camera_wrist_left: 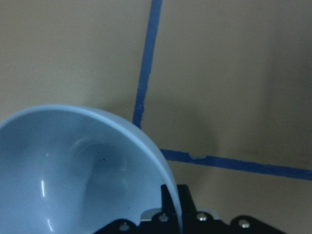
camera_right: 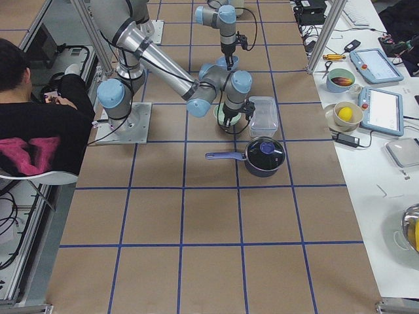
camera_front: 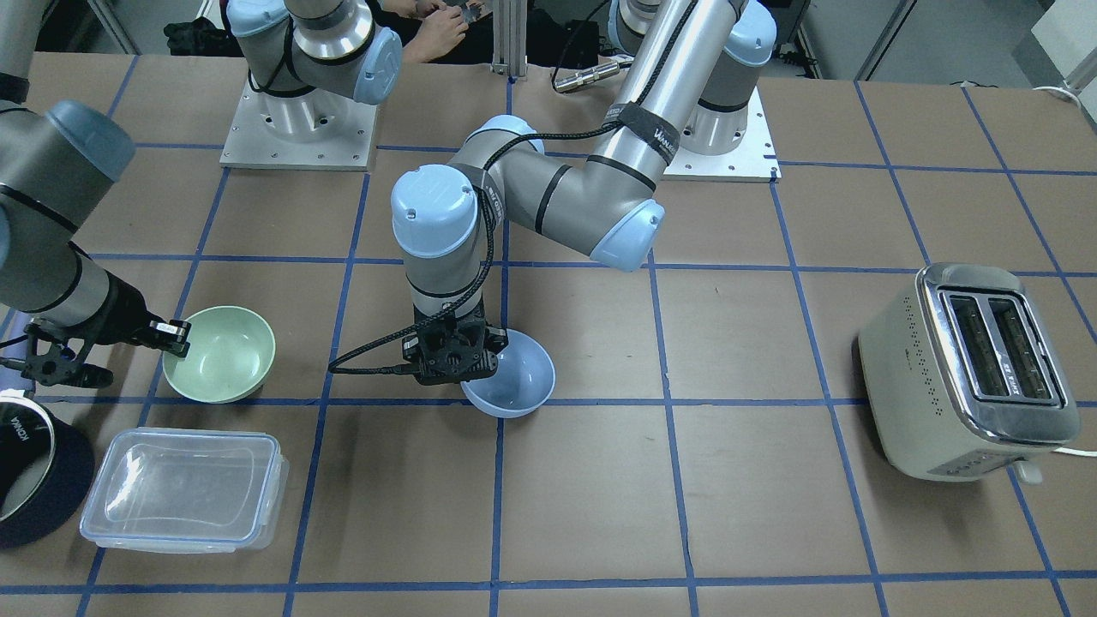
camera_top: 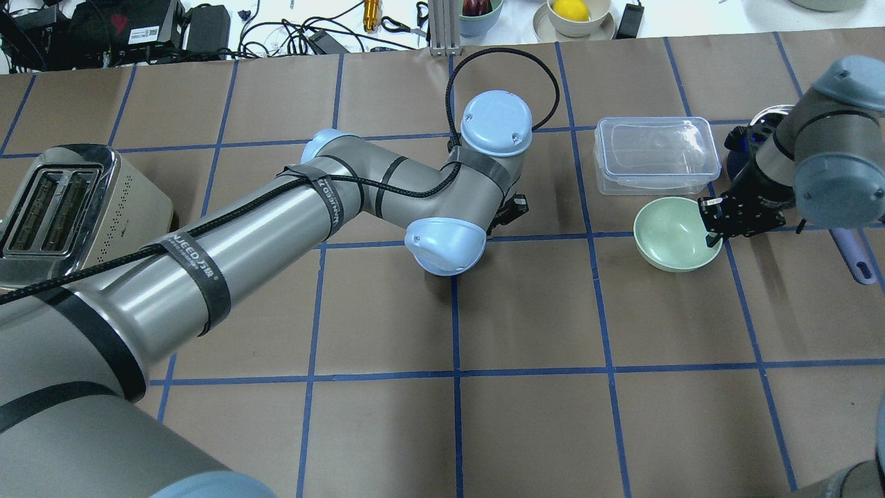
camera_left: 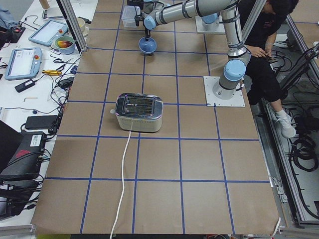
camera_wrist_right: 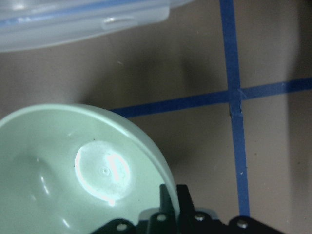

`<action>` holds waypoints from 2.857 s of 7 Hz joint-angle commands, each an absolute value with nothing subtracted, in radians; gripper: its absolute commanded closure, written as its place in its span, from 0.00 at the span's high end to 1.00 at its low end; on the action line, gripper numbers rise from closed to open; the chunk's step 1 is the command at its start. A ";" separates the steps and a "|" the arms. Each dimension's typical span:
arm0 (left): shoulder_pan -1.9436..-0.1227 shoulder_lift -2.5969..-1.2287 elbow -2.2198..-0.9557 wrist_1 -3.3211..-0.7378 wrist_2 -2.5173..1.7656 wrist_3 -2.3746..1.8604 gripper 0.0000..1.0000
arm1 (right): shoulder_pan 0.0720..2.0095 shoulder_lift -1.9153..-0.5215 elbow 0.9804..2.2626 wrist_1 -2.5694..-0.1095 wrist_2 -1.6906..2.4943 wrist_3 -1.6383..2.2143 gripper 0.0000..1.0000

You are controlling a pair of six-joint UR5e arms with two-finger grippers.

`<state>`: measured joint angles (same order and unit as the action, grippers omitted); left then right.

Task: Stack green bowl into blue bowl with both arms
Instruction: 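Grip blue bowl rim with left gripper while right gripper grips green bowl, then set blue bowl at table center with left gripper while right lifts green bowl, then carry the green bowl over the blue bowl with the right gripper and lower it inside, then open the right gripper and raise it away from the stacked bowls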

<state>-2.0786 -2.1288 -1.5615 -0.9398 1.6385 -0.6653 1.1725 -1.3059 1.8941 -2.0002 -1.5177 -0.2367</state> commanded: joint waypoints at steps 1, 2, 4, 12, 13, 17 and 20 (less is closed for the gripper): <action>-2.071 -2.123 -1.560 -0.939 1.652 -0.626 1.00 | 1.175 -1.312 1.768 -1.822 -1.482 -0.259 0.00; -2.019 -2.082 -1.545 -0.956 1.646 -0.553 1.00 | 1.189 -1.312 1.729 -1.783 -1.465 -0.259 0.00; -1.848 -1.961 -1.561 -1.011 1.526 -0.399 1.00 | 1.285 -1.321 1.692 -1.764 -1.453 -0.247 0.00; -1.586 -1.592 -1.565 -1.499 1.584 0.029 1.00 | 1.790 -1.194 1.686 -2.048 -1.338 0.149 0.00; -1.591 -1.600 -1.578 -1.500 1.598 0.025 1.00 | 1.793 -1.181 1.706 -2.049 -1.339 0.150 0.00; -1.595 -1.594 -1.568 -1.500 1.595 0.025 1.00 | 1.787 -1.183 1.717 -2.063 -1.351 0.150 1.00; -1.595 -1.583 -1.575 -1.499 1.597 0.025 1.00 | 1.714 -1.238 1.620 -1.957 -1.405 0.141 1.00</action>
<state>-1.5948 -1.5858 -1.5721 -1.4992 1.5960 0.0245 1.7570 -1.2062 1.6696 -2.0280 -1.3750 0.1485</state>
